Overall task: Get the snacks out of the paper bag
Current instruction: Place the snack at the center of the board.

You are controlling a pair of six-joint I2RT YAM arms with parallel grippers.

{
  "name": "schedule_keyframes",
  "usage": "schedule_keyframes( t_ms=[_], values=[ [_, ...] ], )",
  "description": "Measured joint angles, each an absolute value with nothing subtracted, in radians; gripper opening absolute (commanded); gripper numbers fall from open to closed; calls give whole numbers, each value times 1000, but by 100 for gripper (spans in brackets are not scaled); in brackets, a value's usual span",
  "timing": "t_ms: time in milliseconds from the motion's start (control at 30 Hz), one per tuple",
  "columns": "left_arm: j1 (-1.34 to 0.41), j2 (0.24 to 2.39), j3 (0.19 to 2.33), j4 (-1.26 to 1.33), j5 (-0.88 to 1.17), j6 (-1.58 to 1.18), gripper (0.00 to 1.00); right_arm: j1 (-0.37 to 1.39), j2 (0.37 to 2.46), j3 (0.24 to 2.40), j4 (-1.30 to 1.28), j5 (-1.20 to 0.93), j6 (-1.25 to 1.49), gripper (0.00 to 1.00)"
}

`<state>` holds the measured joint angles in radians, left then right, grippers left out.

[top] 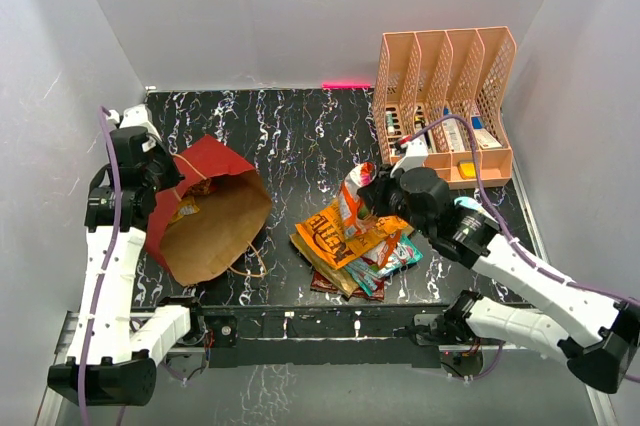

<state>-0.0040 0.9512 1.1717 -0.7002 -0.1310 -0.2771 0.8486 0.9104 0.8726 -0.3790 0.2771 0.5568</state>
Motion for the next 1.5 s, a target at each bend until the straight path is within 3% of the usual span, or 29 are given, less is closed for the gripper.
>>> schedule_keyframes(
  t_ms=[467, 1000, 1100, 1367, 1500],
  values=[
    [-4, 981, 1293, -678, -25, -325, 0, 343, 1046, 715, -254, -318, 602, 7],
    [-4, 995, 1298, -666, 2, -342, 0, 303, 970, 523, -257, -331, 600, 9],
    [-4, 1001, 1302, -665, 9, -344, 0, 303, 958, 521, -264, -312, 593, 18],
    [-4, 1002, 1302, -664, 8, -338, 0, 303, 905, 549, -392, -266, 559, 62],
    [-4, 1002, 1302, -664, 4, -330, 0, 303, 862, 609, -482, -259, 529, 75]
  ],
)
